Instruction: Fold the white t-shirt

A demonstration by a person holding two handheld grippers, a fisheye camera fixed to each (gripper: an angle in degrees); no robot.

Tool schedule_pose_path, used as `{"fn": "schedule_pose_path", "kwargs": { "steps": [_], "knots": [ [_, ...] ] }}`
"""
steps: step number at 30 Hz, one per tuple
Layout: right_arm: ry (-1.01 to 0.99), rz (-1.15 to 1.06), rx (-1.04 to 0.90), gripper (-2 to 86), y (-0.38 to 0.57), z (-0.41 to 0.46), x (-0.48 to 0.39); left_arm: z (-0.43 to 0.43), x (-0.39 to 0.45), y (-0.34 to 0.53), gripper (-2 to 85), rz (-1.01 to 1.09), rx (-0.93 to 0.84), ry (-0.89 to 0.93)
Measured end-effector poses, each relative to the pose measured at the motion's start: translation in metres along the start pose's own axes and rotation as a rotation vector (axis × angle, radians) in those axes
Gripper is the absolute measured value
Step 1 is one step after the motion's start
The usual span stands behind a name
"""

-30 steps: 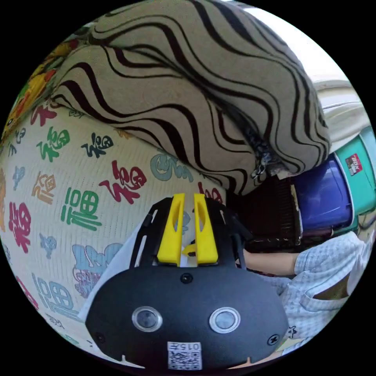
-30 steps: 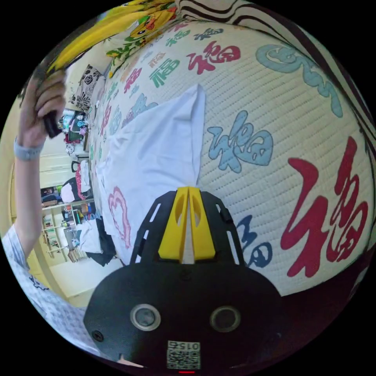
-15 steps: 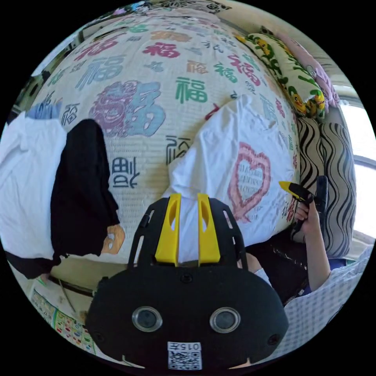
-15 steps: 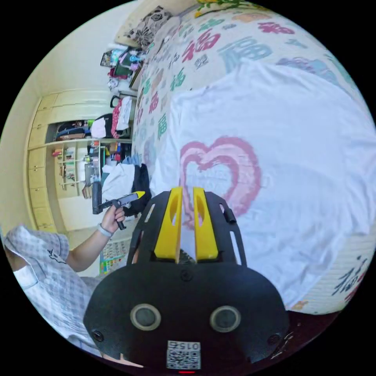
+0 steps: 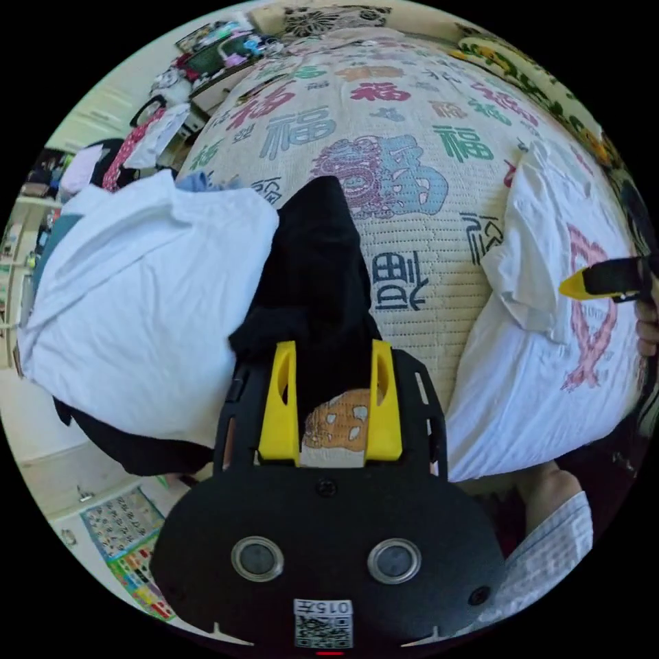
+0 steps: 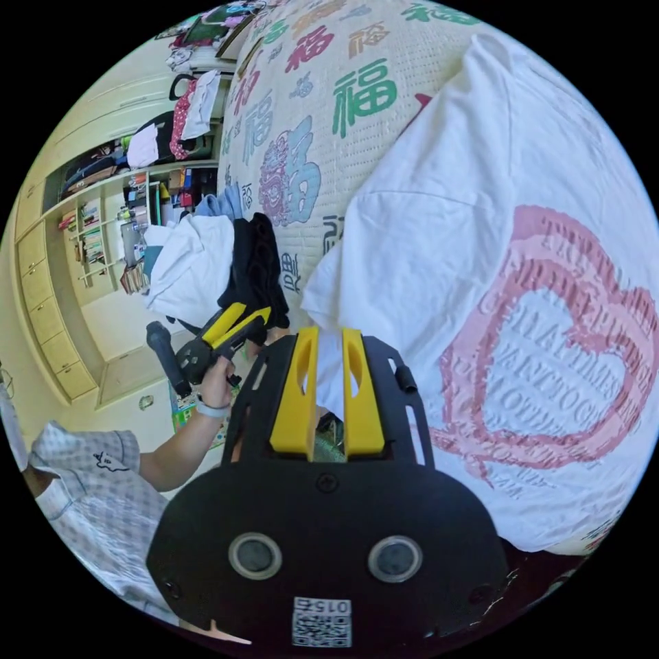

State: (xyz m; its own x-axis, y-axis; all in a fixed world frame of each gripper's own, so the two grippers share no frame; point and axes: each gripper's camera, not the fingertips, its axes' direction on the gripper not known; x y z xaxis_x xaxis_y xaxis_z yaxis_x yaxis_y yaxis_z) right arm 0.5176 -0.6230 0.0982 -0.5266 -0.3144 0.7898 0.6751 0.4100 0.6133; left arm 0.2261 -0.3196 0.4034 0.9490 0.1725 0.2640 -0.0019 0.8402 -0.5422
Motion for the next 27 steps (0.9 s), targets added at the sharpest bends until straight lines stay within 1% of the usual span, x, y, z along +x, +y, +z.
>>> {"fn": "schedule_pose_path", "kwargs": {
  "steps": [2,4,5,9,11,12,14,15,17,18,20,21,22,23,24,25,27],
  "knots": [
    [0.033,-0.032,-0.016,5.8,-0.013,0.011,-0.011,0.012,0.006,0.012,16.3,0.132,-0.012,-0.144],
    [0.05,-0.051,-0.034,5.6,-0.021,0.018,-0.018,0.021,0.004,0.023,16.0,0.16,0.012,-0.196],
    [0.045,-0.058,-0.044,5.5,-0.025,0.023,-0.021,0.021,-0.006,0.03,14.9,0.166,0.005,-0.185],
    [0.011,-0.067,-0.045,5.1,-0.036,0.031,-0.025,0.013,-0.058,0.058,9.2,0.047,0.017,-0.03],
    [-0.012,-0.071,-0.046,4.8,-0.041,0.037,-0.025,-0.004,-0.098,0.076,5.6,0.003,0.018,0.108],
    [-0.018,-0.074,-0.046,4.7,-0.043,0.038,-0.025,-0.012,-0.109,0.081,5.1,-0.006,0.036,0.143],
    [-0.023,-0.077,-0.057,4.6,-0.047,0.045,-0.024,-0.063,-0.162,0.11,3.6,-0.047,0.175,0.241],
    [-0.024,-0.076,-0.059,4.6,-0.048,0.047,-0.024,-0.078,-0.179,0.118,3.3,-0.072,0.207,0.271],
    [-0.039,-0.063,-0.065,4.5,-0.052,0.055,-0.021,-0.134,-0.253,0.156,3.0,-0.19,0.371,0.418],
    [-0.044,-0.059,-0.066,4.4,-0.053,0.056,-0.02,-0.145,-0.272,0.166,2.9,-0.223,0.408,0.444],
    [-0.055,-0.052,-0.067,4.3,-0.058,0.063,-0.018,-0.17,-0.35,0.21,3.0,-0.39,0.525,0.569],
    [-0.055,-0.051,-0.069,4.3,-0.059,0.065,-0.018,-0.173,-0.369,0.222,3.1,-0.434,0.558,0.609],
    [-0.053,-0.049,-0.071,4.2,-0.061,0.068,-0.018,-0.176,-0.403,0.245,3.3,-0.524,0.629,0.677],
    [-0.055,-0.046,-0.072,4.2,-0.064,0.071,-0.017,-0.176,-0.434,0.267,3.7,-0.598,0.684,0.705],
    [-0.059,-0.045,-0.071,4.2,-0.065,0.073,-0.017,-0.174,-0.449,0.278,3.9,-0.645,0.701,0.708],
    [-0.067,-0.04,-0.069,4.2,-0.068,0.076,-0.015,-0.168,-0.475,0.297,4.2,-0.74,0.73,0.694],
    [-0.073,-0.034,-0.063,4.3,-0.071,0.079,-0.013,-0.154,-0.506,0.318,4.7,-0.815,0.722,0.614]
  ]
}}
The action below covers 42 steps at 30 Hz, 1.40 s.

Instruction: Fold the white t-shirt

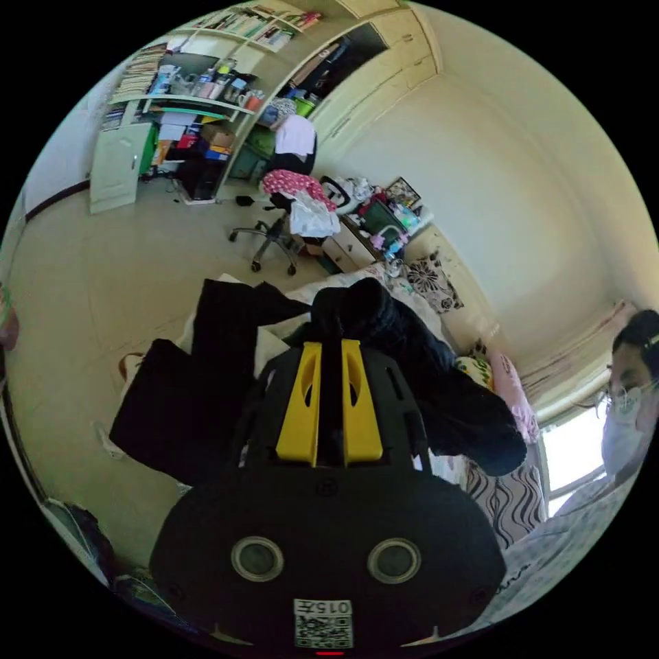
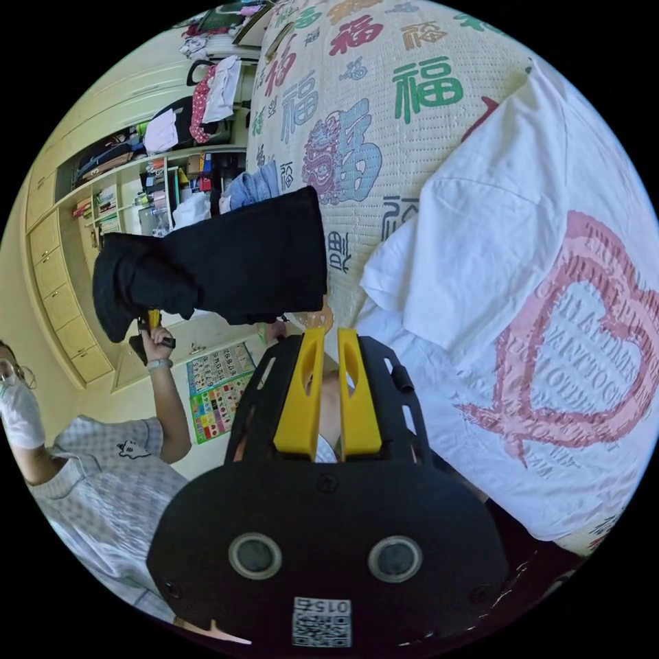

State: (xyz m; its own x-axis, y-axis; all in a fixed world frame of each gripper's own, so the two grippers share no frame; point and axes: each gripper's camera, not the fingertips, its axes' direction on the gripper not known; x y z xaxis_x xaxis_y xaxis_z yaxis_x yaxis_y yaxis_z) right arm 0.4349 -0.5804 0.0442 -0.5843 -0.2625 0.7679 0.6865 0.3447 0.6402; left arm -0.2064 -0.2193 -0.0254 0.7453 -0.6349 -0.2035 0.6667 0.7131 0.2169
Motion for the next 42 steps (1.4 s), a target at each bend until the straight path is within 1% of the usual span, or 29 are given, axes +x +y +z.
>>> {"fn": "schedule_pose_path", "kwargs": {
  "steps": [1,3,4,5,7,9,10,11,12,14,15,17,19,20,22,24,26,27,28,29,30,31,33,36,38,39,41,42],
  "knots": [
    [-0.001,0.006,0.003,4.3,-0.003,0.002,0.002,-0.005,-0.027,-0.004,4.9,-0.055,0.025,-0.073],
    [-0.013,0.013,0.01,4.3,-0.006,0.004,0.006,-0.005,-0.074,-0.003,5.1,-0.164,0.052,-0.125],
    [-0.024,0.018,0.011,4.3,-0.007,0.005,0.009,-0.006,-0.105,0.003,5.1,-0.306,0.072,-0.104],
    [-0.025,0.023,0.014,4.3,-0.008,0.005,0.012,-0.01,-0.128,0.01,4.8,-0.392,0.131,-0.026],
    [-0.019,0.032,0.022,4.3,-0.009,0.004,0.016,-0.018,-0.144,0.013,3.7,-0.421,0.182,0.015],
    [-0.019,0.046,0.027,4.3,-0.008,0.002,0.021,-0.028,-0.134,0.001,2.5,-0.301,0.208,-0.038],
    [-0.019,0.056,0.03,4.2,-0.008,0.0,0.025,-0.036,-0.122,-0.013,1.9,-0.213,0.215,-0.016],
    [-0.019,0.064,0.033,4.2,-0.008,-0.001,0.029,-0.043,-0.109,-0.031,1.5,-0.148,0.22,0.048],
    [-0.019,0.068,0.034,4.2,-0.009,-0.002,0.03,-0.045,-0.103,-0.041,1.4,-0.12,0.22,0.075],
    [-0.023,0.082,0.041,4.2,-0.01,-0.005,0.036,-0.047,-0.066,-0.084,1.0,0.028,0.217,0.111],
    [-0.025,0.084,0.043,4.2,-0.01,-0.005,0.037,-0.045,-0.056,-0.095,0.9,0.066,0.218,0.127],
    [-0.024,0.091,0.052,4.1,-0.013,-0.007,0.039,-0.027,-0.014,-0.138,0.8,0.202,0.205,0.181],
    [-0.025,0.091,0.062,4.2,-0.016,-0.009,0.039,-0.006,0.015,-0.165,0.7,0.281,0.211,0.242],
    [-0.024,0.09,0.07,4.1,-0.018,-0.011,0.039,0.008,0.032,-0.181,0.6,0.312,0.228,0.301],
    [-0.026,0.087,0.086,4.1,-0.022,-0.013,0.039,0.032,0.055,-0.204,0.6,0.331,0.223,0.335],
    [-0.029,0.085,0.099,4.1,-0.025,-0.015,0.039,0.055,0.076,-0.221,0.7,0.373,0.235,0.294],
    [-0.036,0.09,0.112,4.1,-0.029,-0.016,0.042,0.093,0.093,-0.239,1.1,0.424,0.225,0.2],
    [-0.042,0.091,0.117,4.1,-0.03,-0.016,0.043,0.104,0.093,-0.242,1.3,0.418,0.218,0.185],
    [-0.054,0.098,0.126,4.2,-0.032,-0.017,0.046,0.129,0.091,-0.247,1.6,0.404,0.163,0.169],
    [-0.065,0.105,0.138,4.2,-0.033,-0.018,0.048,0.158,0.085,-0.252,1.9,0.377,0.046,0.156],
    [-0.069,0.107,0.145,4.3,-0.033,-0.018,0.049,0.17,0.08,-0.252,2.2,0.341,-0.004,0.144],
    [-0.072,0.11,0.157,4.5,-0.034,-0.019,0.051,0.183,0.071,-0.244,2.7,0.296,-0.021,0.15],
    [-0.049,0.115,0.174,4.9,-0.036,-0.023,0.054,0.192,0.068,-0.222,4.2,0.328,-0.024,0.203],
    [0.043,0.141,0.205,6.0,-0.042,-0.033,0.062,0.21,0.077,-0.157,7.1,0.484,-0.199,0.238],
    [0.118,0.169,0.23,6.5,-0.049,-0.042,0.073,0.233,0.08,-0.078,8.3,0.566,-0.398,0.285],
    [0.135,0.176,0.231,6.6,-0.052,-0.044,0.076,0.241,0.079,-0.055,8.4,0.566,-0.447,0.289],
    [0.192,0.21,0.196,7.1,-0.069,-0.043,0.092,0.282,0.073,0.041,8.8,0.526,-0.699,0.327],
    [0.191,0.217,0.183,7.2,-0.074,-0.042,0.096,0.293,0.071,0.064,8.8,0.506,-0.769,0.324]
  ]
}}
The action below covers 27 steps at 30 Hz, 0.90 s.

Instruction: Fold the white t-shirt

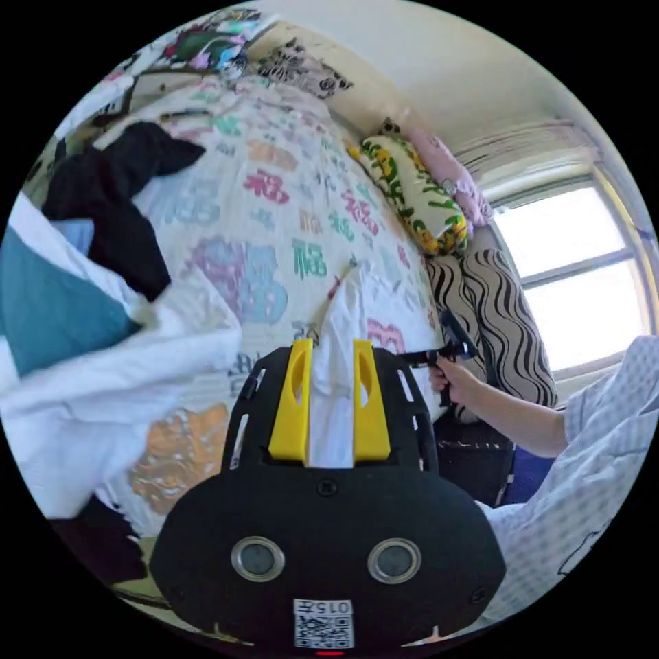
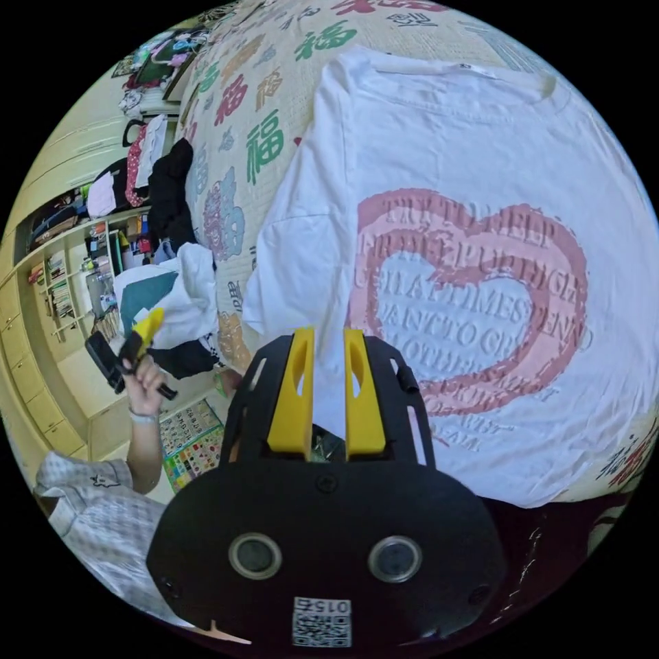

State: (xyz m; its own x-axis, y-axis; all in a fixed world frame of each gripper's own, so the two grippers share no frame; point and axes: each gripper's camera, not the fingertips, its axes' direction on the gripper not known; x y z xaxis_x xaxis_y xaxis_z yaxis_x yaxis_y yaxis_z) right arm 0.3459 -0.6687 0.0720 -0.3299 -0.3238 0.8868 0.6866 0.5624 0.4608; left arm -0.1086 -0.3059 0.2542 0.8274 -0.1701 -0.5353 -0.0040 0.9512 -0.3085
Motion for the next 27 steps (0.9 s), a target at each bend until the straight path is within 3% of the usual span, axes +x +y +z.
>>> {"fn": "schedule_pose_path", "kwargs": {
  "steps": [2,4,10,18,22,27],
  "knots": [
    [-0.026,0.021,-0.076,7.5,-0.018,0.015,0.009,0.074,-0.002,0.029,8.8,-0.111,-0.109,0.019],
    [-0.071,0.02,-0.134,7.0,-0.028,0.025,0.011,0.103,-0.01,0.038,8.9,-0.212,-0.109,0.006],
    [-0.099,-0.039,-0.21,0.0,-0.039,0.032,-0.001,0.129,-0.029,0.02,9.5,-0.293,-0.051,-0.036],
    [-0.434,-0.218,0.01,-0.4,-0.09,-0.062,-0.07,0.124,-0.036,-0.018,10.9,-0.166,-0.004,-0.079],
    [-0.336,-0.334,0.039,-0.5,-0.157,-0.081,-0.13,0.135,-0.046,-0.042,11.4,-0.167,0.051,-0.092],
    [-0.242,-0.347,-0.103,-0.5,-0.208,-0.054,-0.169,0.148,-0.073,-0.063,11.4,-0.27,0.158,-0.109]
  ]
}}
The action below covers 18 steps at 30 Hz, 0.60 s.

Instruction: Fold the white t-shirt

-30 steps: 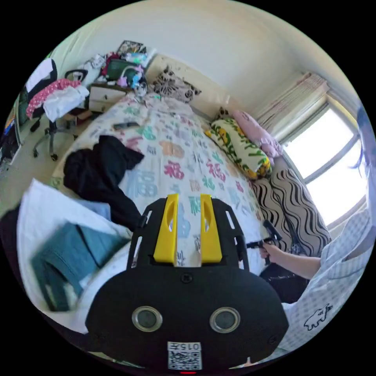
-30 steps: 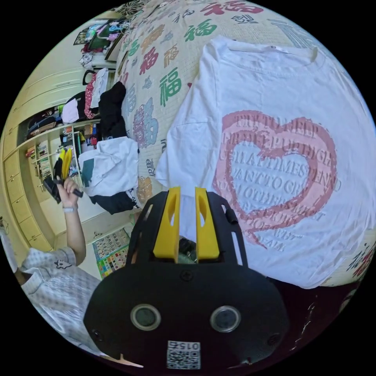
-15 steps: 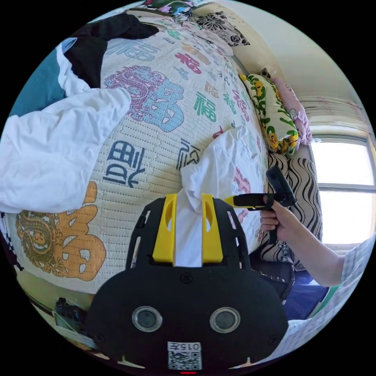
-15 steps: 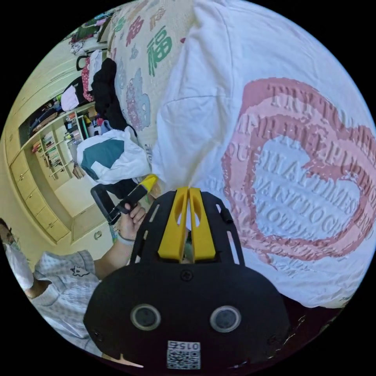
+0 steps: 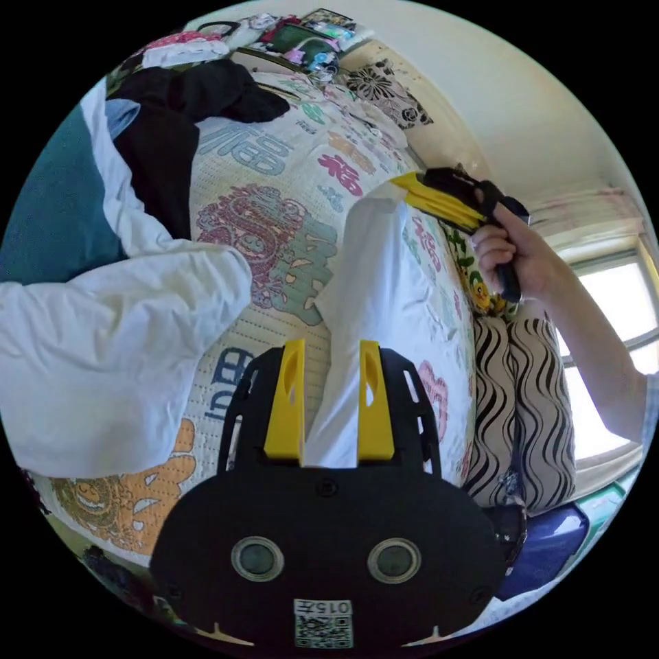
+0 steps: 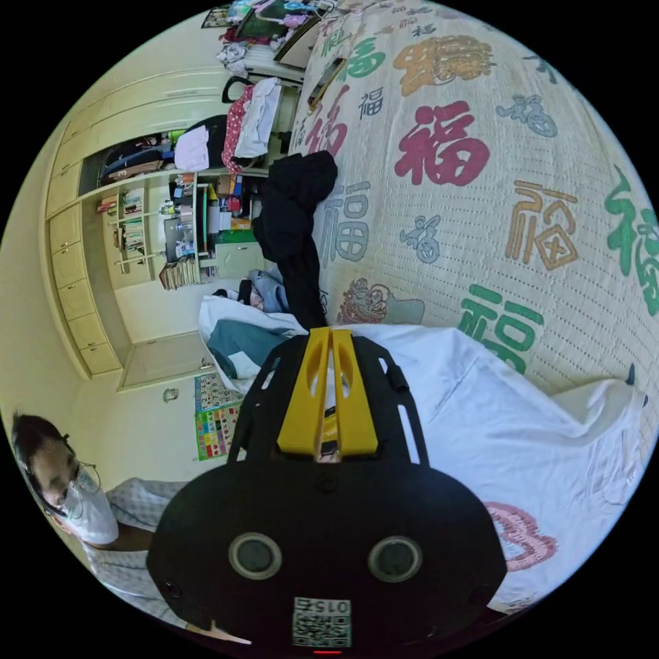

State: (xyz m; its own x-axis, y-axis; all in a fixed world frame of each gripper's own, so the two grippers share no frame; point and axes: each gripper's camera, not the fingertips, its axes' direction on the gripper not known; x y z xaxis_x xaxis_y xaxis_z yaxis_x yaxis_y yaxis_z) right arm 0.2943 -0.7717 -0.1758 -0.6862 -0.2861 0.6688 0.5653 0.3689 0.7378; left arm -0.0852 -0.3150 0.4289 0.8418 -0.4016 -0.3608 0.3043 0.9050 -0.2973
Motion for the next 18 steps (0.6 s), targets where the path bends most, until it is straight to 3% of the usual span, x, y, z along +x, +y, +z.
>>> {"fn": "schedule_pose_path", "kwargs": {
  "steps": [3,6,11,13,18],
  "knots": [
    [0.033,0.019,-0.044,-0.5,-0.013,0.01,-0.001,0.009,-0.027,-0.013,10.3,-0.179,0.115,0.122],
    [-0.002,0.054,-0.03,-0.5,-0.014,0.002,0.002,0.031,-0.042,-0.026,8.1,-0.287,0.092,0.167],
    [-0.046,0.086,0.008,-0.4,-0.003,-0.027,0.005,0.054,-0.017,-0.039,6.2,-0.159,0.052,0.165],
    [-0.038,0.093,0.018,-0.4,0.0,-0.035,0.004,0.063,-0.001,-0.042,3.8,-0.107,0.035,0.084],
    [-0.041,0.1,0.02,-0.4,-0.001,-0.048,-0.006,0.069,0.023,-0.045,-0.1,-0.103,0.099,0.021]
  ]
}}
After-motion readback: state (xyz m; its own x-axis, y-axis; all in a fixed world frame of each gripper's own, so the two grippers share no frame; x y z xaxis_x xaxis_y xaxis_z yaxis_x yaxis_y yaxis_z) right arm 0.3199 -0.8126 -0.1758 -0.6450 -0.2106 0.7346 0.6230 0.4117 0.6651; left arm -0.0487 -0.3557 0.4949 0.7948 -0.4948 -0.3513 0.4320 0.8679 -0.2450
